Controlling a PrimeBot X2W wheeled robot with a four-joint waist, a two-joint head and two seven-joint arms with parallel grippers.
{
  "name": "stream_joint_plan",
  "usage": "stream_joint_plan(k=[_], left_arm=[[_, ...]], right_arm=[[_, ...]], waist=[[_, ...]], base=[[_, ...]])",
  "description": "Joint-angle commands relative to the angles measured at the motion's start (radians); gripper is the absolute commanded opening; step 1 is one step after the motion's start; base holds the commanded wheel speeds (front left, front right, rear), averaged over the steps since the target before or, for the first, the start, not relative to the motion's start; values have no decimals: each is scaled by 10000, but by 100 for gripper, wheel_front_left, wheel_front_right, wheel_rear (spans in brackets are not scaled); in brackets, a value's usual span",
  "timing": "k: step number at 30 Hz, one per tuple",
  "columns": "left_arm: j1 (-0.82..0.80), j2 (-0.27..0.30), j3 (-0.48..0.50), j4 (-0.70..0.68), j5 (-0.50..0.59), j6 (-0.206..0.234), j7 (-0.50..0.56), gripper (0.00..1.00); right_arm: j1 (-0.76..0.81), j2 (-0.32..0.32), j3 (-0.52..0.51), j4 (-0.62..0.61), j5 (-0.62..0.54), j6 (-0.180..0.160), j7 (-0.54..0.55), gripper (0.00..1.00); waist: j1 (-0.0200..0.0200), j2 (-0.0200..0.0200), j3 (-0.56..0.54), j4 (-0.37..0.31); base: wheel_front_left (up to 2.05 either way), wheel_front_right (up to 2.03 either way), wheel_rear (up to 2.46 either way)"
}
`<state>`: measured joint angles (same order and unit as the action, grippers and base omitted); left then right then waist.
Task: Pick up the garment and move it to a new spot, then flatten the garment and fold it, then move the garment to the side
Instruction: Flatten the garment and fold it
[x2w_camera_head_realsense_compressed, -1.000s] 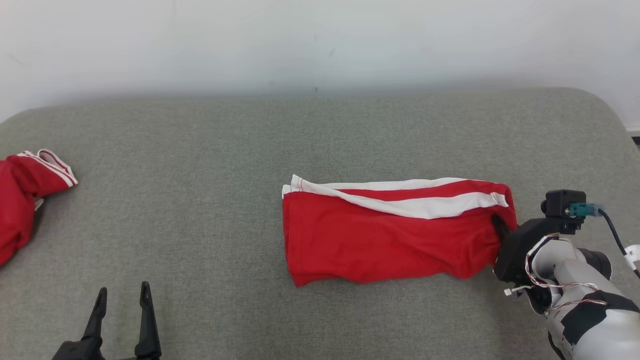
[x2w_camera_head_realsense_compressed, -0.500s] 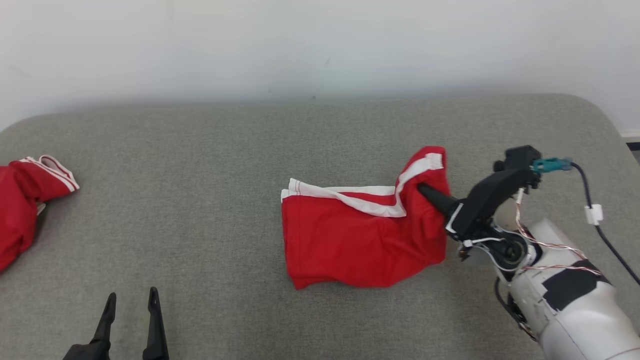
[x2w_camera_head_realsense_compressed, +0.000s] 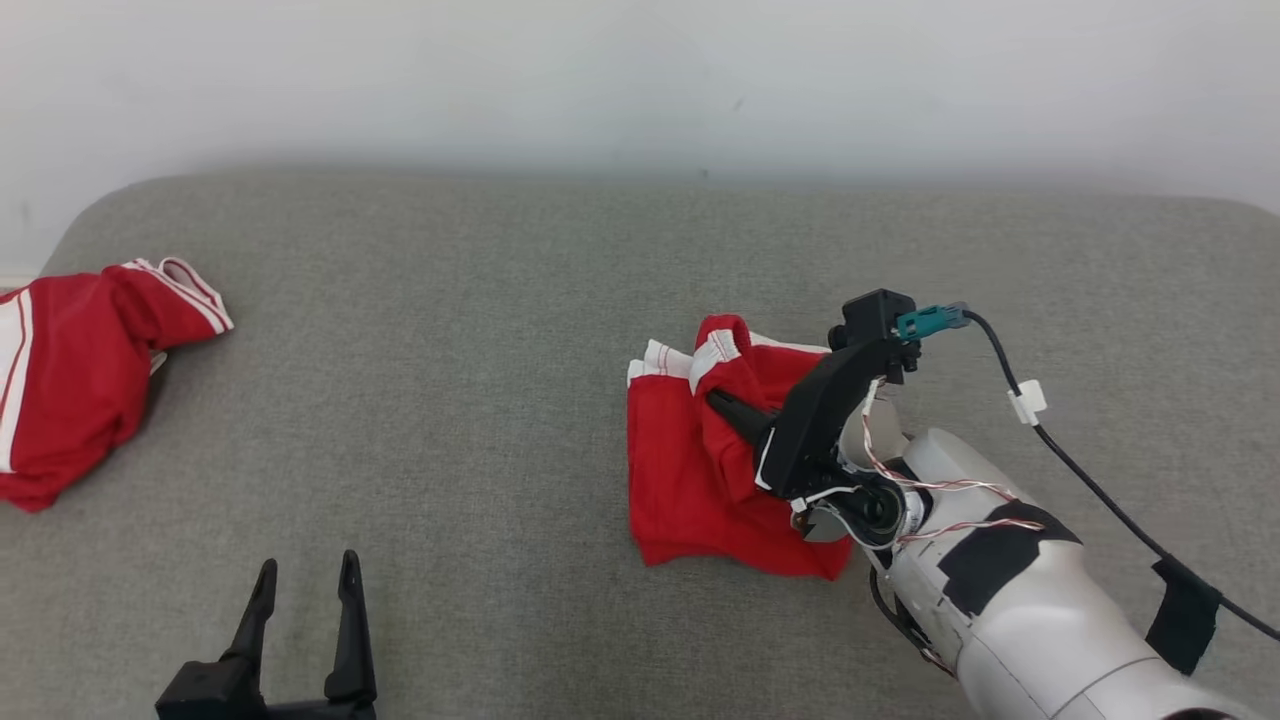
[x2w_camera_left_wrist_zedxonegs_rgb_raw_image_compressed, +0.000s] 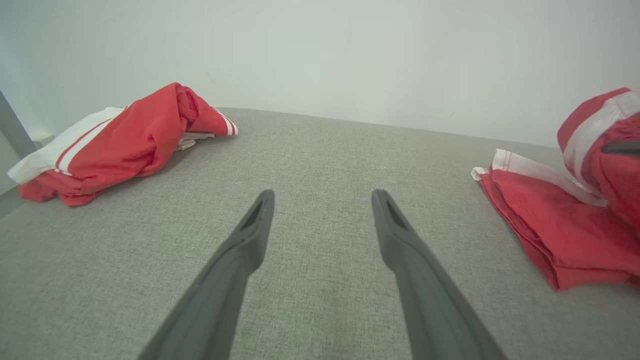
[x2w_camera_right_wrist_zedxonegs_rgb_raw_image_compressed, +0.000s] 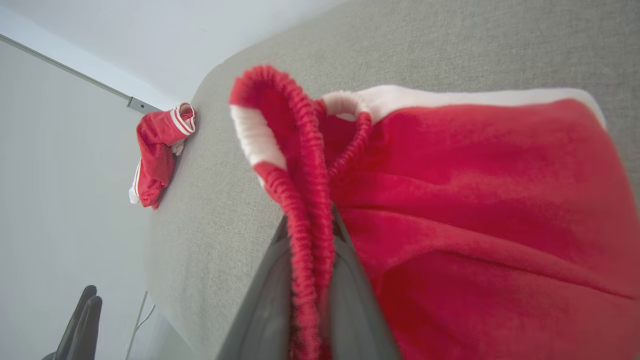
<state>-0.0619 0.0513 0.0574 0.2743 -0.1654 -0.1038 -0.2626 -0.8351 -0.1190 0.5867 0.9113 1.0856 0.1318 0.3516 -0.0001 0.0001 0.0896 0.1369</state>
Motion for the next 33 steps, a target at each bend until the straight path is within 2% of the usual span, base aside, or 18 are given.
stream_joint_plan(k=[1,4,14,15,16,23,28,29,30,33], left_arm=[[-99,-16,-71,31,-58,45,-32,100],[-257,-15,-199,44,-142,76,-32,100],[-559,-17,-532,147,-295,128,-32,100],[-564,-17,-544,168,-293,127,-32,100],[-542,-15,-537,187,-287,127,-32,100],[-82,-15,-123,128,-56,99,-32,100],[229,-17,171,29,149,44,-32,100],[306,-15,284,-5,217,12,-32,100],[350,-14,339,-18,252,15,-32,100],[506,-17,484,-53,321,6,-32,100]], right_arm=[[-257,122,110,382,-281,-24,-291,0],[-438,379,198,1020,-486,-24,-685,0],[-842,635,482,2271,-763,-24,-1580,0],[-838,649,528,2353,-750,-24,-1608,22],[-833,661,565,2402,-721,-24,-1640,100],[-750,648,857,1763,-536,-24,-2271,100],[-445,-354,1477,529,-995,-24,-3959,100],[-327,-692,1629,175,-1177,-24,-4956,100],[-217,-860,1694,58,-1275,-24,-5422,100],[110,-1383,1674,-199,-1597,-24,-6081,100]], waist=[[1,-1,201,244],[1,-1,341,439],[1,-1,580,961],[1,-1,554,990],[1,-1,524,1003],[1,-1,242,706],[1,-1,54,386],[1,-1,-29,241],[1,-1,-80,160],[1,-1,-213,-84]], base=[[0,0,0],[0,0,0],[0,0,0],[0,0,0],[0,0,0],[0,0,0],[0,0,0],[0,0,0],[0,0,0],[0,0,0]])
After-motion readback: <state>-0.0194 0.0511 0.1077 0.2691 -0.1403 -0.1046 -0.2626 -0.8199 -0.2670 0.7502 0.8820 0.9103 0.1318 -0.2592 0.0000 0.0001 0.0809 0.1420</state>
